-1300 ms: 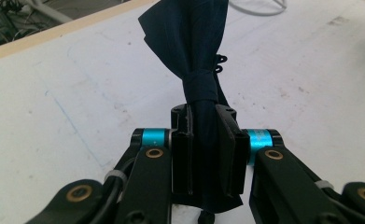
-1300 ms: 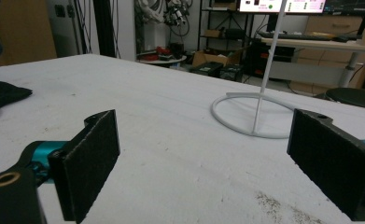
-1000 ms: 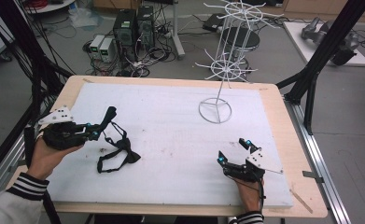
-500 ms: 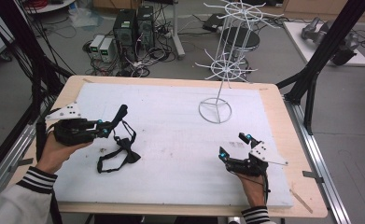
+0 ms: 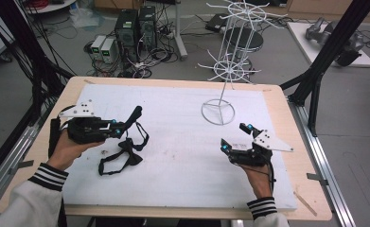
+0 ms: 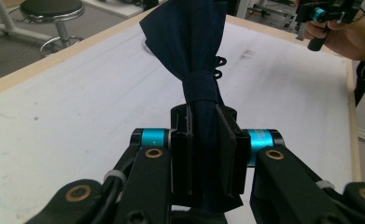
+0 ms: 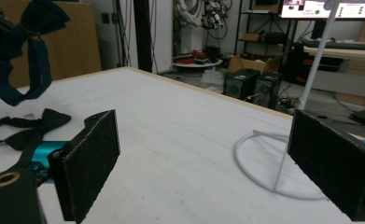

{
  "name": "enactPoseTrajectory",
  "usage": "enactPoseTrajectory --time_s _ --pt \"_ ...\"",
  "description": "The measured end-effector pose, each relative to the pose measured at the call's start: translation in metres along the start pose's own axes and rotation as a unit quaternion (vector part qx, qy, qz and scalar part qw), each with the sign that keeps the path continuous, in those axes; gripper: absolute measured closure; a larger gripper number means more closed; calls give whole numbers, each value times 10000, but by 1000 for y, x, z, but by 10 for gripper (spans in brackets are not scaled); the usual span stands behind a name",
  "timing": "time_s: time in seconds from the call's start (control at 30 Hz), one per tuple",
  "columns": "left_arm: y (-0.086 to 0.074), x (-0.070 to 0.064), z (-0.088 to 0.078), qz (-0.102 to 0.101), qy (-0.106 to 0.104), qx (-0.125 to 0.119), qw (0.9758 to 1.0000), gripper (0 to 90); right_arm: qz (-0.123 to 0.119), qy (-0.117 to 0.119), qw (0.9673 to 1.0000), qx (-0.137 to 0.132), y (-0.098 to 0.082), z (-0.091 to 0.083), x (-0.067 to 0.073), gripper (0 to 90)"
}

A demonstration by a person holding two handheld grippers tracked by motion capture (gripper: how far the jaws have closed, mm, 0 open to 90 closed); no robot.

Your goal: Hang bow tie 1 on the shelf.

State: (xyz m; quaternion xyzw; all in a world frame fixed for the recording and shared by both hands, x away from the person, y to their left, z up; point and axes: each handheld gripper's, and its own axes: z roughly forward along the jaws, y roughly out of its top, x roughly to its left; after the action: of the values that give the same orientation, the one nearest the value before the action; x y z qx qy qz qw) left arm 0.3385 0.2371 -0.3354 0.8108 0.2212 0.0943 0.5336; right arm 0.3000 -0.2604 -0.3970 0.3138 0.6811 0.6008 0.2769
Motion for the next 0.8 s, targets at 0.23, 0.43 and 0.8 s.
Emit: enactPoseTrajectory --time_s 0.23,0.43,0.8 --pt "5 -2 10 138 -238 -49 9996 767 137 295 9995 19 1 5 -3 86" --pt "8 -3 18 193 -374 -193 9989 768 53 523 9986 -10 11 8 -4 86" --pt "10 -3 28 253 -630 -420 9968 768 -97 1066 9942 -24 47 19 -8 86"
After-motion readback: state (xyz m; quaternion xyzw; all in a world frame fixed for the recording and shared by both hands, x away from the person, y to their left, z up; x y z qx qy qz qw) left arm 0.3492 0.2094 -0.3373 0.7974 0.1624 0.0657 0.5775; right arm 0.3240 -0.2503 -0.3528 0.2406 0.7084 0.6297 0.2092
